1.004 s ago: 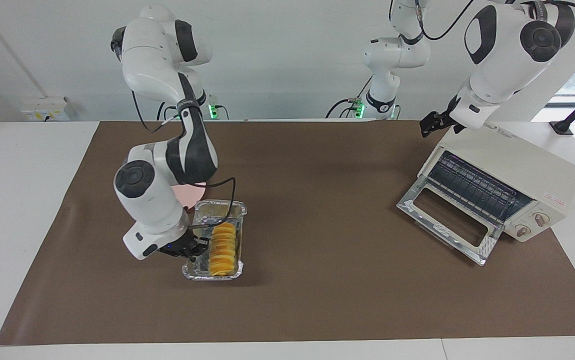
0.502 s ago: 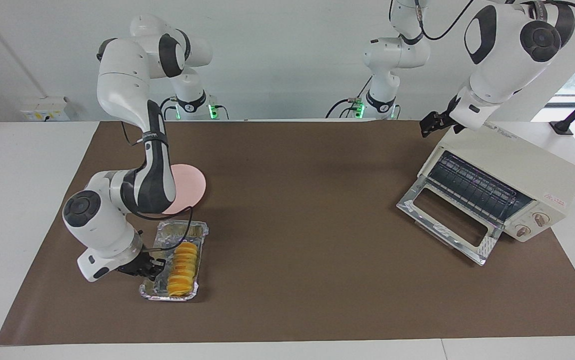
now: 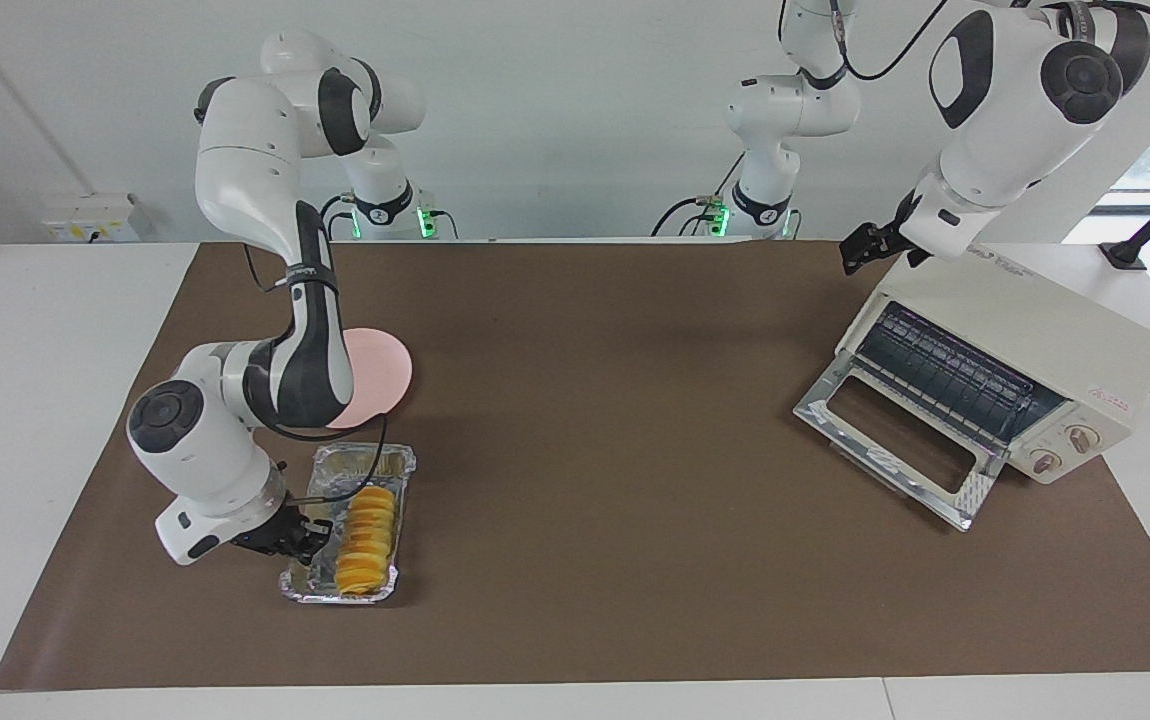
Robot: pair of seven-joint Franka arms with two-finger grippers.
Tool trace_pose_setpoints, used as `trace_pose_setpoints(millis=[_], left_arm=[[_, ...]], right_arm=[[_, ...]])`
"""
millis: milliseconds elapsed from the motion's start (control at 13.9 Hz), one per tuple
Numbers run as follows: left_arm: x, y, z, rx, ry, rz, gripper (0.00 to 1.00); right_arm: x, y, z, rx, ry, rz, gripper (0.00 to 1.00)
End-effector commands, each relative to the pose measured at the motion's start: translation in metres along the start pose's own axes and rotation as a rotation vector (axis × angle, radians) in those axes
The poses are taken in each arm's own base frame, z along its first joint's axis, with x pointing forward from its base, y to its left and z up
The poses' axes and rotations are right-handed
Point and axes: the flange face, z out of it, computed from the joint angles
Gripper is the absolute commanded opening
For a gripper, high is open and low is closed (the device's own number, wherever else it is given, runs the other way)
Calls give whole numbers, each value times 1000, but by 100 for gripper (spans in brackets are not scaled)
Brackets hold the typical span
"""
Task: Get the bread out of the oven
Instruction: 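Grasp the orange bread inside the foil tray with the right gripper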
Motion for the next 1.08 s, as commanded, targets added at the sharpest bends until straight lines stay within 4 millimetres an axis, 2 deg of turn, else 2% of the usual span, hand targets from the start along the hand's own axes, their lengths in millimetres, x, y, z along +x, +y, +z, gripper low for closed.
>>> trace_pose_setpoints(millis=[0, 72, 143, 430, 646, 1004], left_arm=[[-5, -2, -3, -1, 19, -3, 100], [-5, -2, -3, -1, 19, -3, 100], [-5, -2, -3, -1, 19, -3, 100], [-5, -2, -3, -1, 19, -3, 100], [-5, -2, -3, -1, 19, -3, 100], [-5, -2, -3, -1, 19, -3, 100]], right_arm=[[-9, -9, -24, -33, -34, -51, 100], [-9, -17, -27, -39, -32, -61, 100], [-10, -36, -25, -38, -32, -82, 100], [-12, -66, -22, -82, -17, -56, 100], [-18, -68, 1, -89, -2, -63, 100], [-25, -67, 20, -87, 4, -50, 100]])
